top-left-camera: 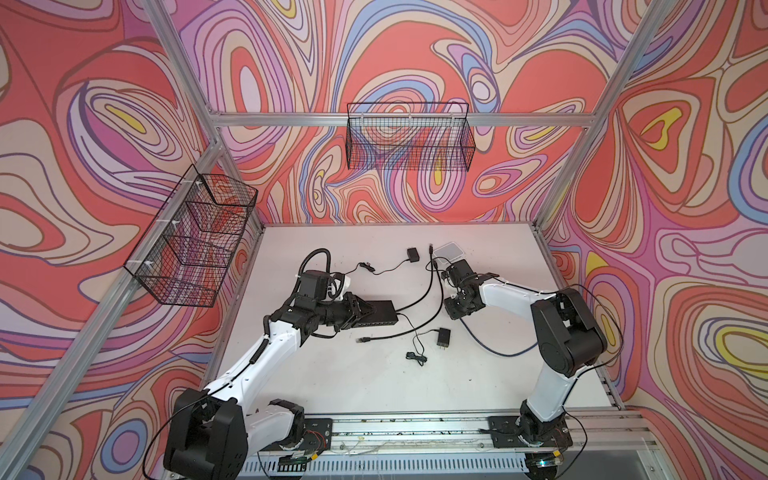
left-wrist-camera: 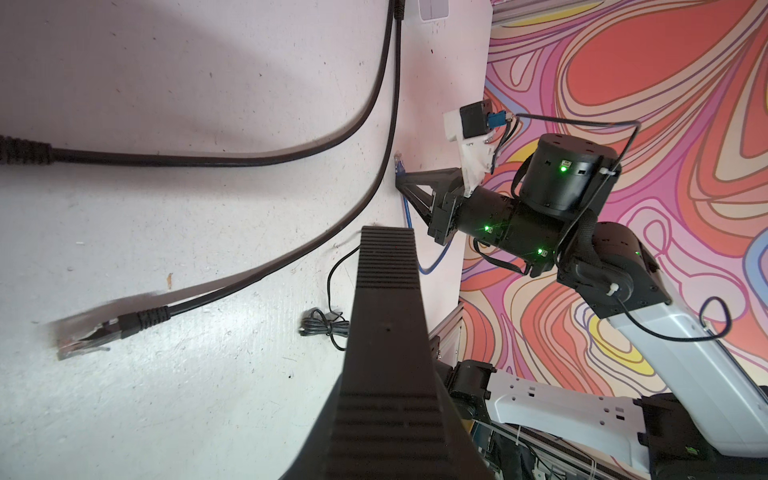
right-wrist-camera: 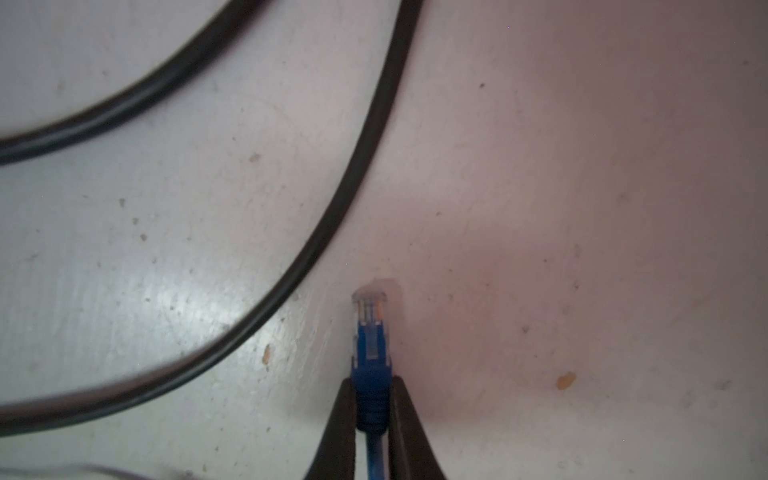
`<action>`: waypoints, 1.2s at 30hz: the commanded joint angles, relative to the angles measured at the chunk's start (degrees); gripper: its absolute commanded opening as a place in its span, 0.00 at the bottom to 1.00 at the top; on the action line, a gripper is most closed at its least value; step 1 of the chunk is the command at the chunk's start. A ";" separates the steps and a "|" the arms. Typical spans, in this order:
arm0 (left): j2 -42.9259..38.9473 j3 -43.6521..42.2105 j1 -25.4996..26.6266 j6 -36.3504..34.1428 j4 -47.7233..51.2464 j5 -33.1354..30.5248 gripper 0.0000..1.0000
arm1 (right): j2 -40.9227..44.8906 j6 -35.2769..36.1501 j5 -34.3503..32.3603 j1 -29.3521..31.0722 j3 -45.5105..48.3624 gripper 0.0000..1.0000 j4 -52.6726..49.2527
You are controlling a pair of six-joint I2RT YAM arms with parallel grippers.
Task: Insert the plug into the switch port
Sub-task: 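Lower the right gripper and grasp the blue ethernet plug, then carry the blue ethernet plug toward the switch box held by the left gripper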
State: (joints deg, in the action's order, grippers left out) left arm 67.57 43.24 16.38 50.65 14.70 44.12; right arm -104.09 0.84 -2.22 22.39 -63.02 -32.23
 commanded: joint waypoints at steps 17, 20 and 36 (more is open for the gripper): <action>-5.26 -2.79 -0.39 5.65 -10.87 -0.92 0.07 | 18.43 -0.68 19.45 0.68 6.85 0.00 9.21; -5.91 -3.16 -0.39 6.62 -12.12 -2.11 0.07 | 19.41 -2.21 19.37 2.08 5.68 0.00 7.53; -7.65 -9.32 1.39 15.59 -22.43 -10.47 0.07 | 29.63 -14.64 18.67 16.79 7.05 0.00 6.17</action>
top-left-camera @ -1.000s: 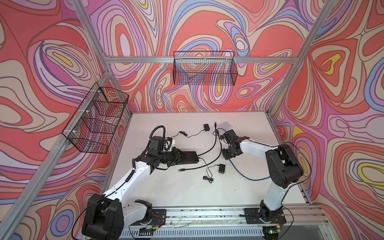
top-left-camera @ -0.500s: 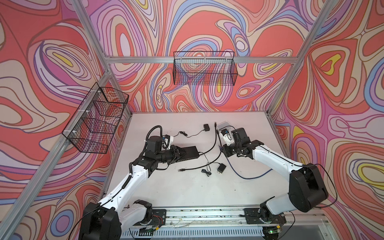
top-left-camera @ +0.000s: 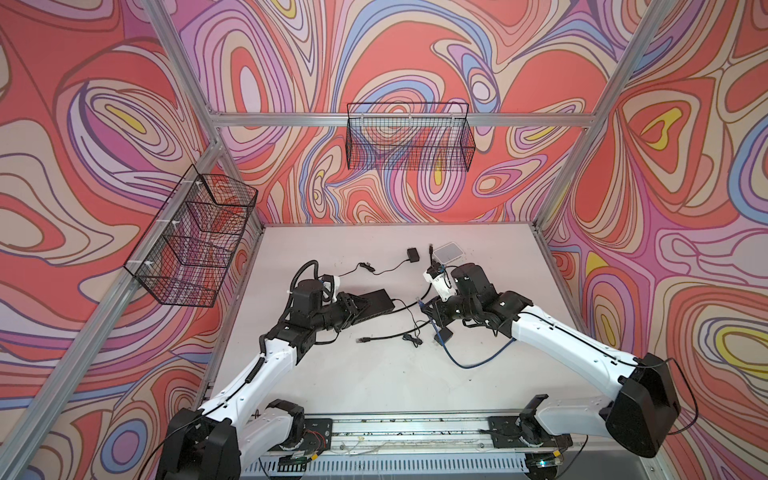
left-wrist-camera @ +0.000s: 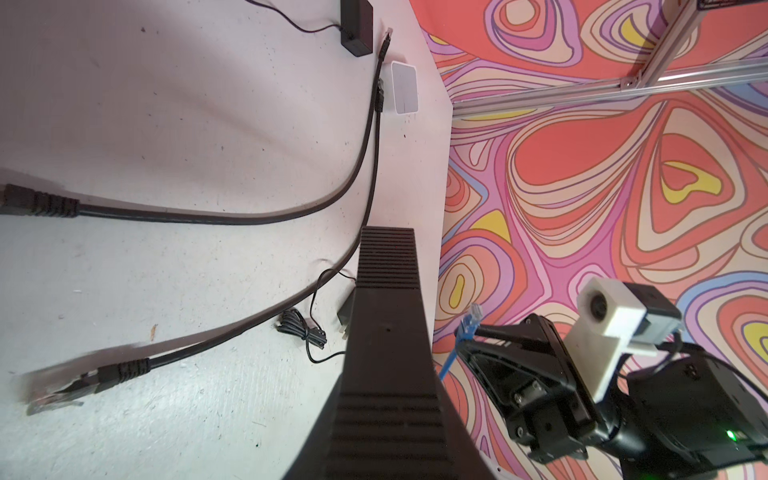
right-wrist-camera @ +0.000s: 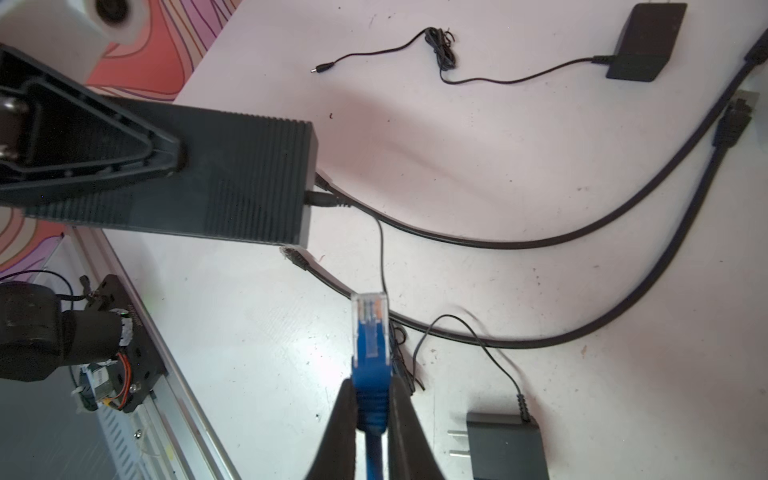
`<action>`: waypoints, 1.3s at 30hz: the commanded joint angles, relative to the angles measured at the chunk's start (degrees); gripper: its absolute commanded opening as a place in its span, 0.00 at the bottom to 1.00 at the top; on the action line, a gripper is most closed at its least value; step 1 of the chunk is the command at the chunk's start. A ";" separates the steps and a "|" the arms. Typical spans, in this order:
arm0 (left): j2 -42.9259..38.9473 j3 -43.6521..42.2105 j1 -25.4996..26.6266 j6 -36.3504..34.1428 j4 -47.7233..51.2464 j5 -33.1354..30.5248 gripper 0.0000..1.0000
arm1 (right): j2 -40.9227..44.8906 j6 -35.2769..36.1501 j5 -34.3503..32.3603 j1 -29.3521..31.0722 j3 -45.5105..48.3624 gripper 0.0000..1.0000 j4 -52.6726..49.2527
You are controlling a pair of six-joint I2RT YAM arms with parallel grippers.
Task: Insert the plug into the switch port
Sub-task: 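Carry the blue ethernet plug toward the switch box held by the left gripper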
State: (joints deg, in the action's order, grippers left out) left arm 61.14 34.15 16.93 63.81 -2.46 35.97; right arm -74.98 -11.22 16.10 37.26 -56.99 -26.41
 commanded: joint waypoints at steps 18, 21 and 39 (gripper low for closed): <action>-0.68 -3.39 4.81 7.99 -12.04 -8.60 0.06 | -8.27 -6.83 2.80 12.05 -3.72 0.00 9.03; -0.95 -3.69 4.95 8.16 -12.43 -8.72 0.06 | -9.40 -7.84 2.66 13.07 -4.02 0.00 10.91; -1.77 -6.86 5.04 9.05 -15.65 -8.90 0.06 | -12.61 -10.98 3.24 13.81 -5.11 0.00 15.44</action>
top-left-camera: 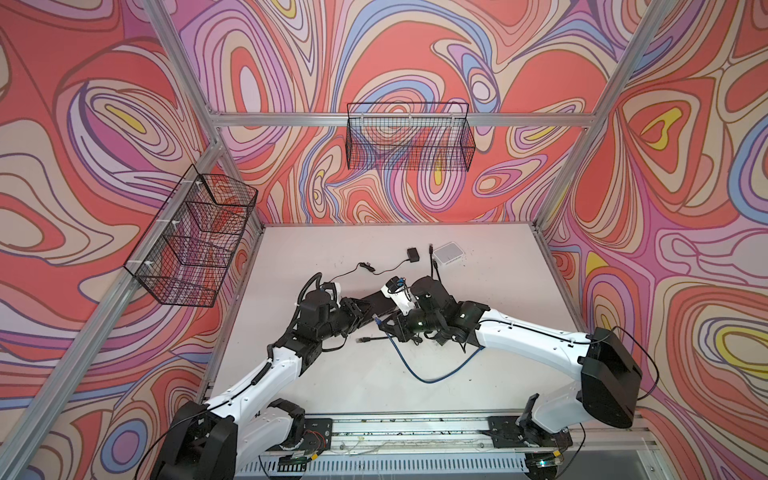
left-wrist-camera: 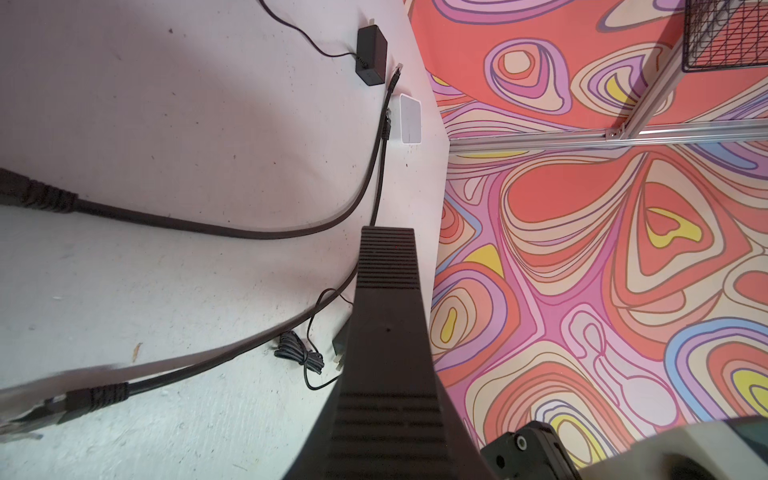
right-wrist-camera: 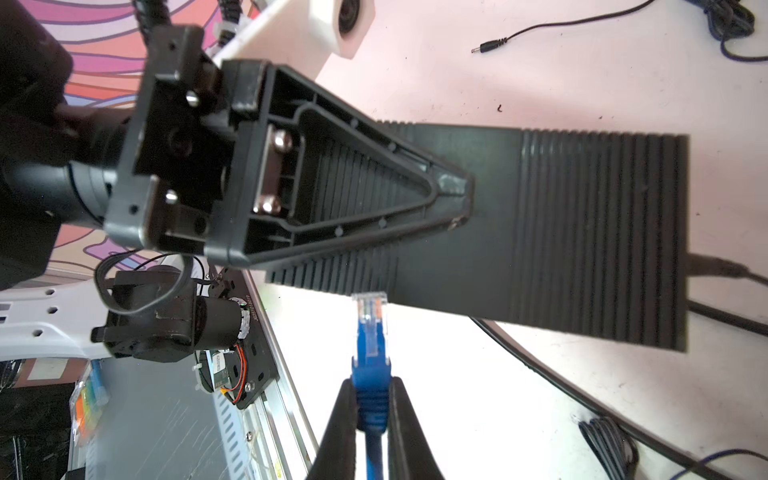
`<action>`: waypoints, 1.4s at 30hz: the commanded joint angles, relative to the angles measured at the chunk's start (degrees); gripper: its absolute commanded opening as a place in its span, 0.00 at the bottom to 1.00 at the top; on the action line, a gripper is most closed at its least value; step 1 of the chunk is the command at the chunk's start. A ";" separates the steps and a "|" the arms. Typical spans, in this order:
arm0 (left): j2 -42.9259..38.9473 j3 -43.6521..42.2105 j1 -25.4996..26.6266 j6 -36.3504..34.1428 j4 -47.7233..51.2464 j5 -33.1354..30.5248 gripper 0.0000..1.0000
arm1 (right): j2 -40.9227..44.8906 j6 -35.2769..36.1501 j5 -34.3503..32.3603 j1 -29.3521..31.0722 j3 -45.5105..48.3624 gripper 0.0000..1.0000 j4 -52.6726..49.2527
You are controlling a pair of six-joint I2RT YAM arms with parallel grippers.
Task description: Insert the plug into the switch port
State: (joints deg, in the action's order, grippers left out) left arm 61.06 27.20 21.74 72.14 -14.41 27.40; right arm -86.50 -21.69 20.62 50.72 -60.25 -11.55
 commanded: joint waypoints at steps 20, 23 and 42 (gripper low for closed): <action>-2.54 0.57 0.24 1.49 -4.57 -3.34 0.06 | -0.80 -0.63 -4.65 1.45 -1.71 0.00 -2.26; -2.27 0.75 0.23 1.26 -4.61 -3.71 0.06 | -0.66 -0.54 -5.30 1.57 -1.46 0.00 -2.66; 0.16 1.64 0.23 1.69 -6.15 -4.71 0.06 | -2.24 -0.07 -6.71 2.15 -1.42 0.00 -3.08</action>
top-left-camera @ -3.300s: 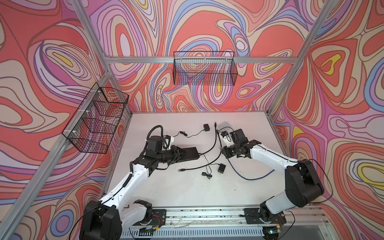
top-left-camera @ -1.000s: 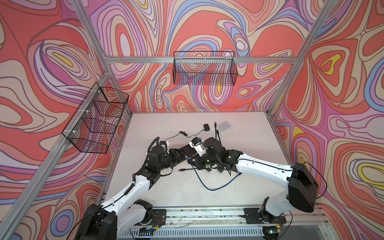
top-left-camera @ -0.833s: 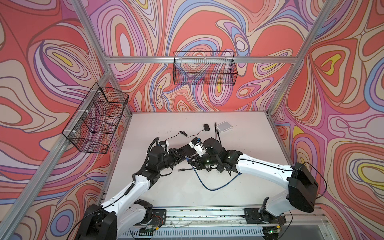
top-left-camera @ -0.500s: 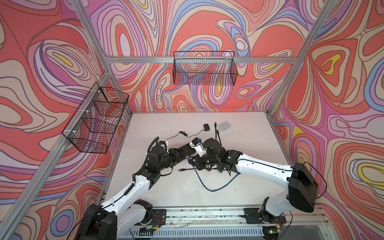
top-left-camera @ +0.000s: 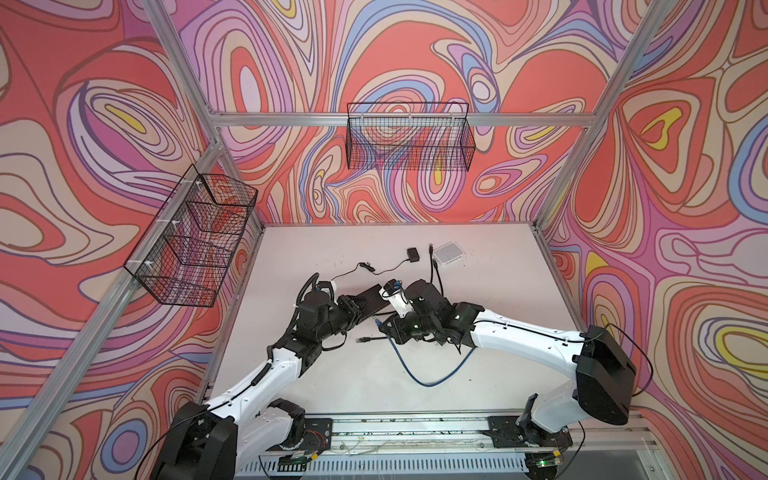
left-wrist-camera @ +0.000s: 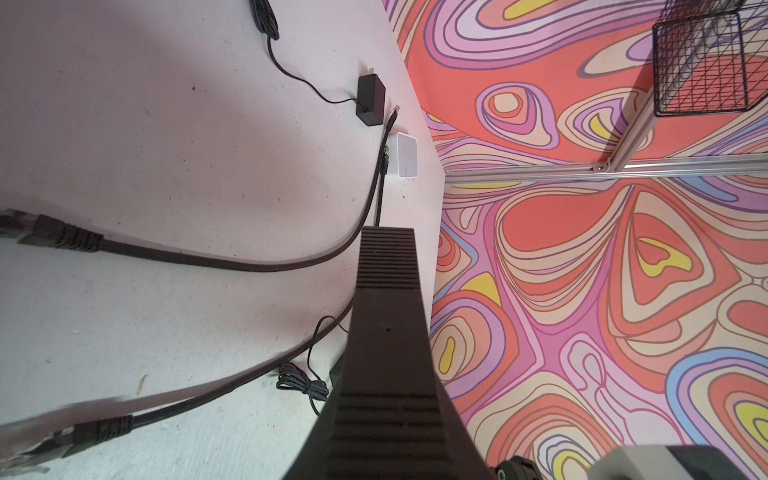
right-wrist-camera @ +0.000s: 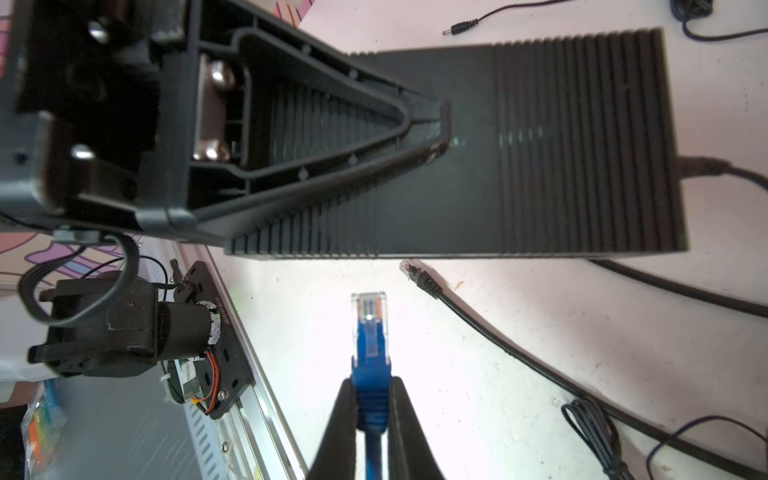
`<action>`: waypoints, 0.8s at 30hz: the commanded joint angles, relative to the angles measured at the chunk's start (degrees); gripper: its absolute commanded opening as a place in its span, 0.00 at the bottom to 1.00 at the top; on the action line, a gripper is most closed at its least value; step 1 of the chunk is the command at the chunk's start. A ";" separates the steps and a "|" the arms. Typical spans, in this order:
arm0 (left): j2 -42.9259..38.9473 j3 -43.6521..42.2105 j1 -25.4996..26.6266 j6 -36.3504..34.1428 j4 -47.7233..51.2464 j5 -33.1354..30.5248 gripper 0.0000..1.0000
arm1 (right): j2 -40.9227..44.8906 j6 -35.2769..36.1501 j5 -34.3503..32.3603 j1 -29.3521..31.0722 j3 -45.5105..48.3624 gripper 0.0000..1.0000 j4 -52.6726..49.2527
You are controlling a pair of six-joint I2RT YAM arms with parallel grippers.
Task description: Insert the plug into the switch port
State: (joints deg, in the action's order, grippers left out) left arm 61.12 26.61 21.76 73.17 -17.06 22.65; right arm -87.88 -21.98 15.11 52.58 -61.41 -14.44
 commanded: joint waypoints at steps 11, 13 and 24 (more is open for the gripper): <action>-0.47 2.31 0.19 0.60 -3.07 0.27 0.06 | -3.66 0.26 -3.19 0.33 -3.81 0.00 -2.17; -0.15 2.31 0.21 0.65 -3.20 0.41 0.06 | -3.57 0.19 -3.36 0.41 -3.94 0.00 -2.17; 0.65 2.11 0.21 0.83 -4.19 0.45 0.06 | -4.09 0.35 -3.57 0.48 -5.11 0.00 -2.88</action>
State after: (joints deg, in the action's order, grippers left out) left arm 61.54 26.63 21.76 73.56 -17.82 22.72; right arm -91.05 -21.93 12.36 52.60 -64.95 -16.82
